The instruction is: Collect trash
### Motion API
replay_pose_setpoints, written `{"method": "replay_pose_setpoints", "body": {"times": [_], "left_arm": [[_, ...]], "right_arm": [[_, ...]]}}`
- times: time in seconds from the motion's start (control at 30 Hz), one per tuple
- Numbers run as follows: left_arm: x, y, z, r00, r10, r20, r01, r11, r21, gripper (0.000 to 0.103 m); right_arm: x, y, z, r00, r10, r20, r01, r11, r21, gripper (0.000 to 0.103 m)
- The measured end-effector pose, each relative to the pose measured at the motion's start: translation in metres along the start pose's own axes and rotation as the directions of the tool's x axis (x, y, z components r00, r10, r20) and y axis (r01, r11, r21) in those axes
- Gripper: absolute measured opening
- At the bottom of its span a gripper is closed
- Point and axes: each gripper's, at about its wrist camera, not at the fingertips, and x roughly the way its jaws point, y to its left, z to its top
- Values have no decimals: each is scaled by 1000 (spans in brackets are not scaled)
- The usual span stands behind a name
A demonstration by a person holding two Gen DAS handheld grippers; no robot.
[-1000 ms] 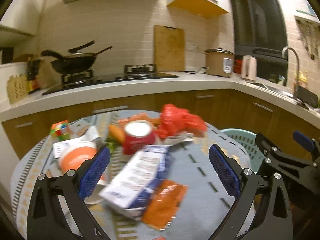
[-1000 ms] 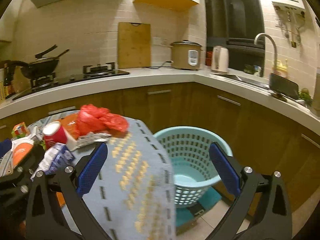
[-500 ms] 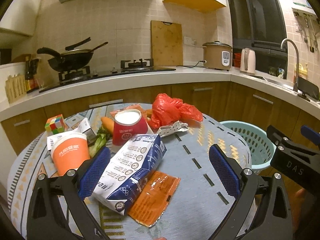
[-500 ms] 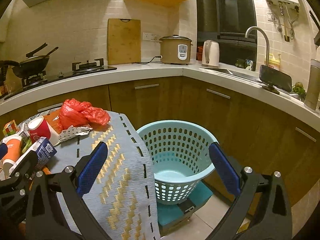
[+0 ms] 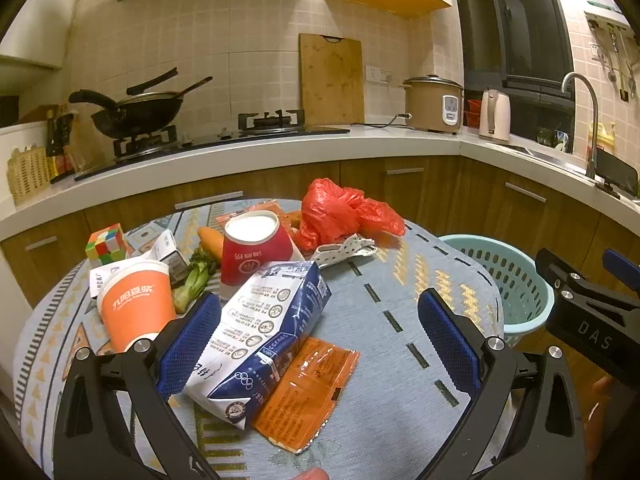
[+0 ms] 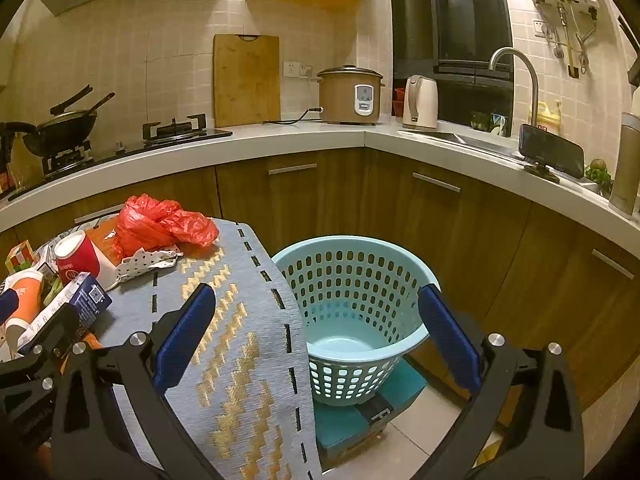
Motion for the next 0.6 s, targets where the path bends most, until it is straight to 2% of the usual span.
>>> {"method": "replay_pose_setpoints", "body": {"times": [0.6], "left_arm": [[2,2,0,1000,6,-7,-6,1000,-3,96]], "right_arm": [[1,1,-1,1000,7,0,-7,1000,-2,97]]}}
